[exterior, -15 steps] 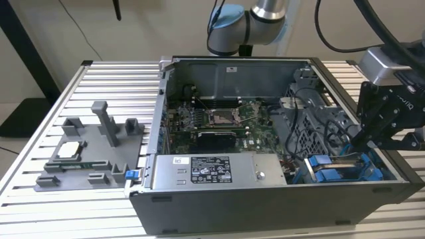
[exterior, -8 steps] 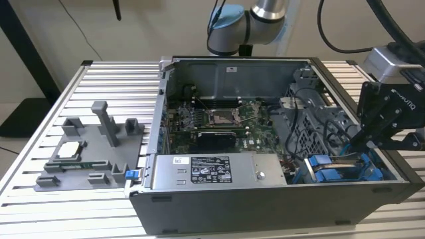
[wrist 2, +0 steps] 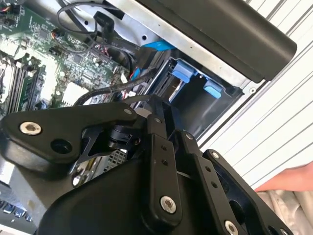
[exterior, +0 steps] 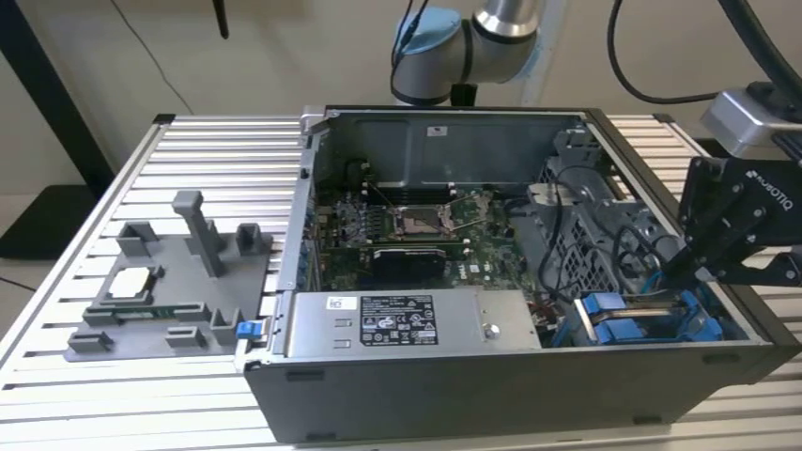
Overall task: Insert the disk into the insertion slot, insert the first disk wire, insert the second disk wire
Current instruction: 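Insert the first disk wire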
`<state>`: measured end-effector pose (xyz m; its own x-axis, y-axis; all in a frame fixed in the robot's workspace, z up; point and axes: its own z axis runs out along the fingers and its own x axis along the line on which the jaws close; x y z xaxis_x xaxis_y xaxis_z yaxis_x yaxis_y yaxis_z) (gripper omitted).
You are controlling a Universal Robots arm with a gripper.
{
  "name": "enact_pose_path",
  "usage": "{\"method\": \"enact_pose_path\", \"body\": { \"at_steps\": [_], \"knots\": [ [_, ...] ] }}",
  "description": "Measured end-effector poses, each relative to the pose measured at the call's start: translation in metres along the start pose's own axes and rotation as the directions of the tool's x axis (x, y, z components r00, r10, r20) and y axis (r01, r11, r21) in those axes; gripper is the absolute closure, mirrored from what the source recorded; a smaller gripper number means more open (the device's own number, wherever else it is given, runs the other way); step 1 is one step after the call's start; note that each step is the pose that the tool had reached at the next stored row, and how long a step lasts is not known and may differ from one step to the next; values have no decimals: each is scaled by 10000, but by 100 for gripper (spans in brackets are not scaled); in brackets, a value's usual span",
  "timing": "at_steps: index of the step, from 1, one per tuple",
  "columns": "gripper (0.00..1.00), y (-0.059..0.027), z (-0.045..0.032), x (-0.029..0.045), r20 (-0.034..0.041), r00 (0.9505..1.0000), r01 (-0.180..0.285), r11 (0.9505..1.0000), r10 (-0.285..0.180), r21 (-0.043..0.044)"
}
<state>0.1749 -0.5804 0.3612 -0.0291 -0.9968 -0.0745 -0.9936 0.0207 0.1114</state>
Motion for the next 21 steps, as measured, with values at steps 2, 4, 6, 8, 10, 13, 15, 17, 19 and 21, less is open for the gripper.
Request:
{"method": "enact_pose_path", "body": {
  "at_steps": [2, 4, 6, 8, 10, 13, 15, 17, 19, 21],
  "knots": [
    [100, -24, 4, 0, -3, 10000, 12, 10000, -12, -16],
    [100, -27, 4, 0, -4, 10000, 12, 10000, -12, -20],
    [100, -27, 4, 0, -3, 10000, 12, 10000, -12, -21],
    [100, -28, 7, 0, -2, 10000, 12, 10000, -12, -21],
    [100, -30, 18, 1, 5, 10000, 14, 10000, -14, -22],
    [100, -32, 40, 2, 90, 10000, 24, 10000, -23, -24],
    [100, -34, 55, 3, 145, 9999, 32, 10000, -32, -25],
    [100, -35, 71, 4, 189, 9998, 47, 10000, -47, -27],
    [100, -37, 85, 5, 200, 9998, 55, 10000, -54, -24],
    [100, -39, 101, 7, 208, 9998, 56, 10000, -56, -20]
  ]
}}
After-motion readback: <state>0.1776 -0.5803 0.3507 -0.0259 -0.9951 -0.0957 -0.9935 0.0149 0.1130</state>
